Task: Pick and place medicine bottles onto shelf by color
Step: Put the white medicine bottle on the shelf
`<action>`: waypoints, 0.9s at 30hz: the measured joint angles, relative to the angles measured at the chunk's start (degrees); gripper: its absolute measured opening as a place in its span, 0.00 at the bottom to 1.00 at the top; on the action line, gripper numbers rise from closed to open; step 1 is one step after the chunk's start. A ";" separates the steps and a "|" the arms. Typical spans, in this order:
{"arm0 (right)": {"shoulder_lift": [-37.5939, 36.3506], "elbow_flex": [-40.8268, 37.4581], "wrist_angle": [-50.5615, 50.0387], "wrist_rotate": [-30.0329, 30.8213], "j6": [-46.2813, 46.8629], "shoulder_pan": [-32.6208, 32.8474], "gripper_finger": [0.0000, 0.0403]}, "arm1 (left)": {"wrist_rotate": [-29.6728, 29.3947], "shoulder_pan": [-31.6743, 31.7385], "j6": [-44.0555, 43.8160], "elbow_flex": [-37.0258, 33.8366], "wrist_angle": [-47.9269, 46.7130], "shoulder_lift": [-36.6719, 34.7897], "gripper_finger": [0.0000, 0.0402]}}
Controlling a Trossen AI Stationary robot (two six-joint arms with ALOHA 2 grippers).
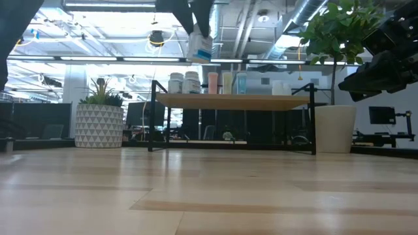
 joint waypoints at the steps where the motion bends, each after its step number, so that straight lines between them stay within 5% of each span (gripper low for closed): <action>1: 0.00 0.00 0.00 0.00 -0.01 0.00 0.08 | 0.11 1.01 0.52 -0.01 0.03 0.00 0.34; 12: 0.00 0.00 0.00 0.00 -0.04 0.01 0.08 | 0.03 10.99 4.35 -0.02 -0.03 0.86 0.34; 27: 0.00 -0.02 0.00 0.00 -0.23 -0.01 0.08 | -2.82 13.44 12.01 -0.09 9.47 1.70 0.34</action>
